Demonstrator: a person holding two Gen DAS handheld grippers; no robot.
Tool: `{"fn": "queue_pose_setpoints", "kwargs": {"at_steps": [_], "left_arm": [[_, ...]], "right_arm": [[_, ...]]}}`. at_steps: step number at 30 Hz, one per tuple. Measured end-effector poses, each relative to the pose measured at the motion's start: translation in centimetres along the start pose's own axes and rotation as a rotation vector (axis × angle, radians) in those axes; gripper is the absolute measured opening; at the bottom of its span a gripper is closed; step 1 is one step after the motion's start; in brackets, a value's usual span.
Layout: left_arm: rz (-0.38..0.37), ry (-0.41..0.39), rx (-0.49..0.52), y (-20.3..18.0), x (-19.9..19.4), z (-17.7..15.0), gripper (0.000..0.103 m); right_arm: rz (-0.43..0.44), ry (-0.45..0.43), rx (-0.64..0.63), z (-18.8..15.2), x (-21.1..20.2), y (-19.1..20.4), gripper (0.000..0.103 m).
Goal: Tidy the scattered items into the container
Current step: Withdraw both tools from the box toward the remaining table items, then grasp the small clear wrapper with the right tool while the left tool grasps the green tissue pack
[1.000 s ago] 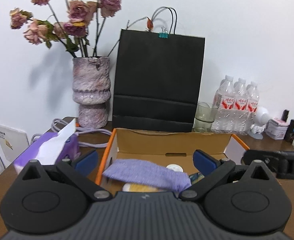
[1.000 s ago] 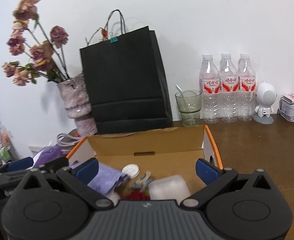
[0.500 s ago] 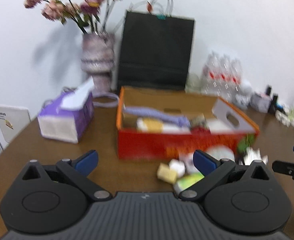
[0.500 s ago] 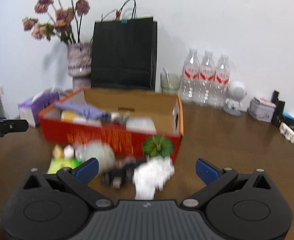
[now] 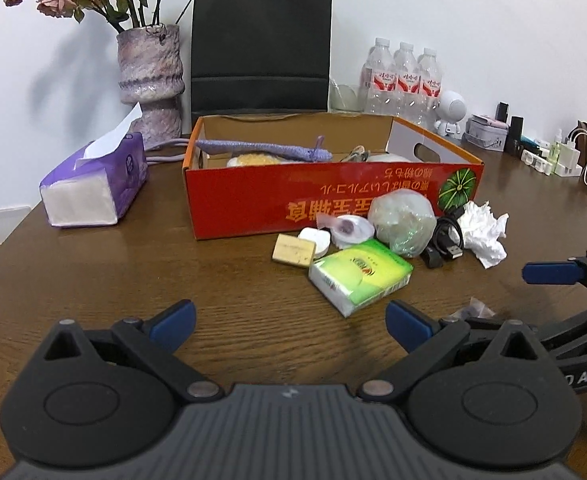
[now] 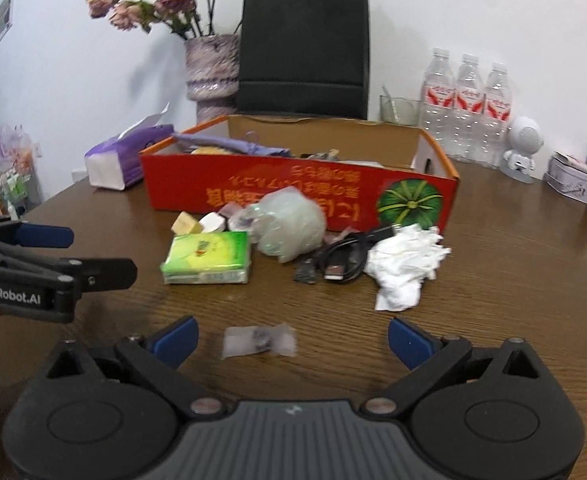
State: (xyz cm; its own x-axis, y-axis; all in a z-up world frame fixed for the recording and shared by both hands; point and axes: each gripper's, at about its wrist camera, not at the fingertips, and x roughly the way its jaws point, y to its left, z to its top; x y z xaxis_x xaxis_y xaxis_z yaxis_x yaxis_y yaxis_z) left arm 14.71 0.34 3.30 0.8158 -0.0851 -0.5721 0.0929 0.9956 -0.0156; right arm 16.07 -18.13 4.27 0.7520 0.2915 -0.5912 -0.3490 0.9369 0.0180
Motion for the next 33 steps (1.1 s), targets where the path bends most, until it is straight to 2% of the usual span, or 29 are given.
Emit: {"fn": "queue_pose_setpoints", "kwargs": {"at_steps": [2, 4, 6, 7, 8, 9, 14, 27, 30, 31, 33], "left_arm": [[-0.005, 0.005, 0.003, 0.1, 0.2, 0.0, 0.103], [-0.008, 0.013, 0.004, 0.1, 0.6, 0.0, 0.103], [-0.018, 0.02, 0.002, 0.2, 0.9, 0.0, 0.103], [-0.025, 0.024, 0.0, 0.2, 1.1, 0.0, 0.103], [-0.03, 0.027, -0.001, 0.2, 1.2, 0.1, 0.103], [-0.033, 0.027, 0.001, 0.2, 1.4, 0.2, 0.103], [-0.044, 0.019, 0.03, -0.4, 2.2, 0.8, 0.103], [-0.106, 0.021, 0.162, -2.9, 6.4, 2.0, 0.103], [-0.11, 0.036, 0.152, -3.1, 7.3, 2.3, 0.103], [-0.113, 0.044, 0.139, -3.0, 7.4, 2.4, 0.102], [-0.134, 0.056, 0.126, -2.8, 7.5, 2.3, 0.089]], "right_arm": [[-0.002, 0.008, -0.007, -0.1, 0.3, 0.4, 0.096], [-0.012, 0.024, -0.012, -0.2, 0.6, 0.6, 0.09], [-0.008, 0.04, -0.012, -0.4, 0.9, 0.7, 0.066], [0.006, 0.031, -0.005, -0.5, 0.9, 0.7, 0.058], [0.011, 0.028, -0.008, -0.4, 0.9, 0.8, 0.042], [0.012, 0.028, -0.014, -0.3, 0.9, 0.9, 0.031], [0.026, 0.024, -0.012, 0.1, 1.1, 0.3, 0.028], [-0.027, -0.022, 0.059, 1.5, 1.8, -2.8, 0.028], [-0.025, -0.025, 0.07, 1.5, 1.8, -3.2, 0.028], [-0.024, -0.026, 0.074, 1.5, 1.7, -3.2, 0.028], [-0.02, -0.028, 0.078, 1.5, 1.6, -3.3, 0.028]]}}
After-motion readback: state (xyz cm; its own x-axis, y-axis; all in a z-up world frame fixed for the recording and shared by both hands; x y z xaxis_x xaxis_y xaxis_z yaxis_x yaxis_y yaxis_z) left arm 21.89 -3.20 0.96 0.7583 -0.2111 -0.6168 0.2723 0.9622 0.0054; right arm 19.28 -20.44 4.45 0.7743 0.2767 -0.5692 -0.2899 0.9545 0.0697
